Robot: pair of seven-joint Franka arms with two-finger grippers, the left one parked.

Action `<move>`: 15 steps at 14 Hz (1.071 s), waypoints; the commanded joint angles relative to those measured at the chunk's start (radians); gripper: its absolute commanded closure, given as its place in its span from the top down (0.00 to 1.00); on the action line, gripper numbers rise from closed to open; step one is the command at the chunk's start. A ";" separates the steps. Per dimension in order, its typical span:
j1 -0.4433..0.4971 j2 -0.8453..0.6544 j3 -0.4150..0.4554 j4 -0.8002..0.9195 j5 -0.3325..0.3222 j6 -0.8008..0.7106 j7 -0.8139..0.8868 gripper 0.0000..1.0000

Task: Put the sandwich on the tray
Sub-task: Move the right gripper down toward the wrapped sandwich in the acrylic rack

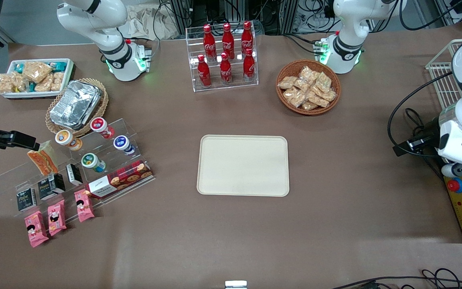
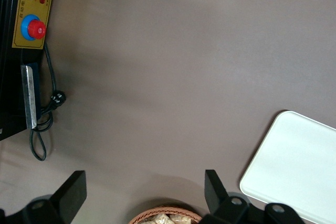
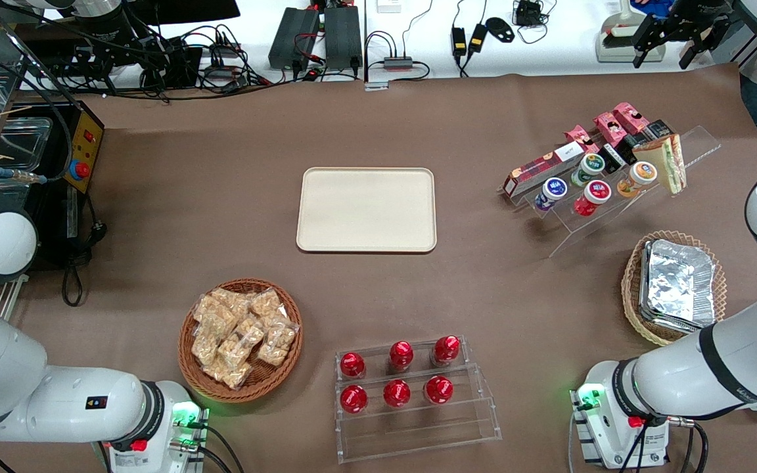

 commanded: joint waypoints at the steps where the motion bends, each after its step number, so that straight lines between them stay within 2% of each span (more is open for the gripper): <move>1: -0.002 -0.005 0.004 0.000 -0.002 -0.010 0.010 1.00; 10: -0.005 -0.023 -0.002 -0.056 -0.026 -0.004 -0.020 1.00; 15: -0.004 -0.094 -0.085 -0.212 -0.042 0.118 -0.268 1.00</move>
